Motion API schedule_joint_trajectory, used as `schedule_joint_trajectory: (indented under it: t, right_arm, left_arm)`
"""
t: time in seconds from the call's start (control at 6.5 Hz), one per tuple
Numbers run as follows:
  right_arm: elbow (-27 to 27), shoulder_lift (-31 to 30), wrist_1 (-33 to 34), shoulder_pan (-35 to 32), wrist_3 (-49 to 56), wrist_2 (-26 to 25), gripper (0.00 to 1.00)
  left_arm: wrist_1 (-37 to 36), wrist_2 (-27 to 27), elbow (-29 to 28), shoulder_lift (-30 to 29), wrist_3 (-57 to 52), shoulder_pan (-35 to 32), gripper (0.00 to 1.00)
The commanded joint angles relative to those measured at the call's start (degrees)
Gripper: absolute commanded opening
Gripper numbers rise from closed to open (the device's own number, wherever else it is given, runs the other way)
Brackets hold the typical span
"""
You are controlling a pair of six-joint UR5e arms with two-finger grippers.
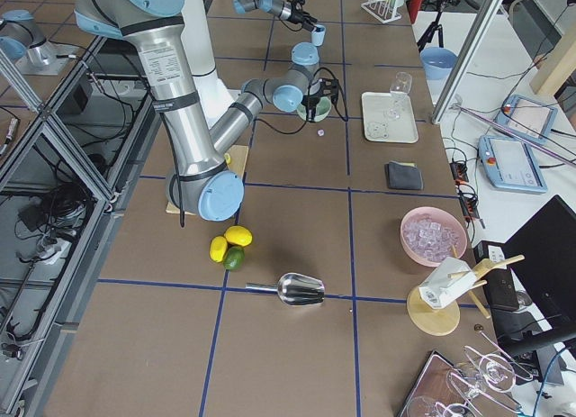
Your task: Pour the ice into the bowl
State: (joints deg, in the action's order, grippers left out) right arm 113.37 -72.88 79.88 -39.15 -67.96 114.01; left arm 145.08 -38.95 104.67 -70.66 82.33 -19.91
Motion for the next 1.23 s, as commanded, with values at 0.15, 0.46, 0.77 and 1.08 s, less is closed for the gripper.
schedule_joint_trajectory:
  t: [0.15, 0.46, 0.77, 1.08]
  right_arm:
    - [5.11, -13.03, -2.86, -3.99, 9.03, 0.07, 0.00]
    - [2.05, -22.17, -10.85, -10.65, 17.98, 1.38, 0.00]
    - [-6.63, -25.00, -19.43, -15.25, 24.09, 5.26, 0.00]
    - [-14.10, -27.65, -28.50, -15.26, 24.72, 6.05, 0.00]
  left_arm:
    - [-0.06, -9.15, 7.12, 0.09, -20.46, -10.61, 1.00]
    - [-0.58, -24.68, 7.40, -3.76, -29.65, -20.55, 1.00]
    - [-0.68, -29.15, 7.04, -5.62, -35.38, -24.89, 1.00]
    - [-1.29, -29.25, 6.34, -5.72, -35.31, -25.26, 1.00]
